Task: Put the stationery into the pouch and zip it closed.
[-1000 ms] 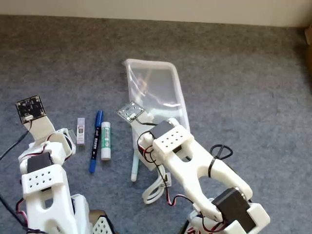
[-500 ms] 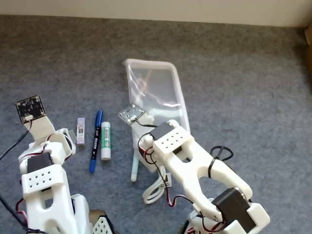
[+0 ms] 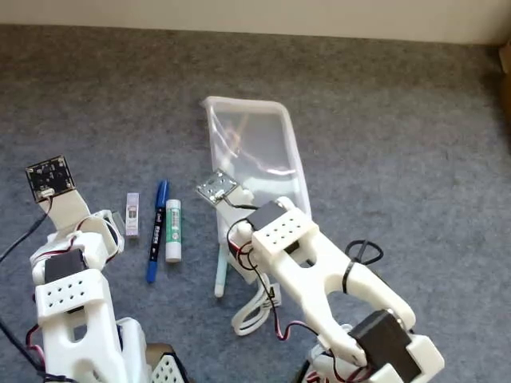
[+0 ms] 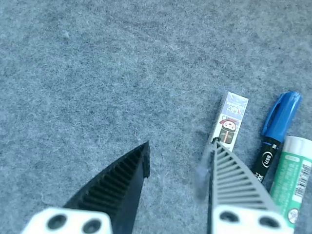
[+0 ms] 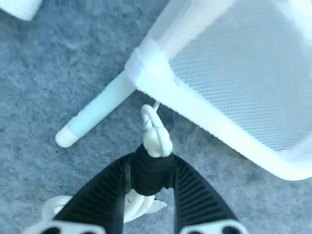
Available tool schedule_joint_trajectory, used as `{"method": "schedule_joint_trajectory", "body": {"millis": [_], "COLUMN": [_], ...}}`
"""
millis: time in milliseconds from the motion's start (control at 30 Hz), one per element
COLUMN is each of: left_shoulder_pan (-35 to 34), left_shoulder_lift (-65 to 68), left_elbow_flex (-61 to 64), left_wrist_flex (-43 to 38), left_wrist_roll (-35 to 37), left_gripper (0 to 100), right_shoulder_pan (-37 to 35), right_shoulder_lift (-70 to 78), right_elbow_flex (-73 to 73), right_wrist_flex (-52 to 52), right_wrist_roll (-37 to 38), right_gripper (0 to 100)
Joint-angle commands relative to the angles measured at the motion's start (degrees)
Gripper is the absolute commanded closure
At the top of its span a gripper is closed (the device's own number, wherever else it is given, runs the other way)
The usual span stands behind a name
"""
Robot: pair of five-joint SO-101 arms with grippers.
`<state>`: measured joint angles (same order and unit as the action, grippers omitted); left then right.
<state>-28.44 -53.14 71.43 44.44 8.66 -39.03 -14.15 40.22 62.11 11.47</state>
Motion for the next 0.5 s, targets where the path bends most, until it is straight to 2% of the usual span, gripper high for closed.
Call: {"method": "schedule_joint_trajectory", "body": {"millis": [0, 267, 467], "left_shoulder_pan": [-0.2, 4.7, 10.7], "left_shoulder_lift": [-1.3, -1.4, -1.4], "left_elbow_flex": [-1.8, -4.4, -13.8], "left_wrist_flex": [-1.0, -0.8, 7.1], "left_wrist_roll": [0.4, 0.6, 0.6], "left_gripper": [80, 73, 73], "right_shoulder_pan": [1.2, 3.3, 5.7], "right_shoulder_lift": [-10.6, -25.9, -33.7], "right_elbow_flex": [-0.3, 5.2, 8.4], "right_wrist_flex": [-1.0, -5.3, -9.6], "right_wrist_roll": [-0.5, -3.4, -3.9], "right_gripper": [99.3, 99.3, 99.3]}}
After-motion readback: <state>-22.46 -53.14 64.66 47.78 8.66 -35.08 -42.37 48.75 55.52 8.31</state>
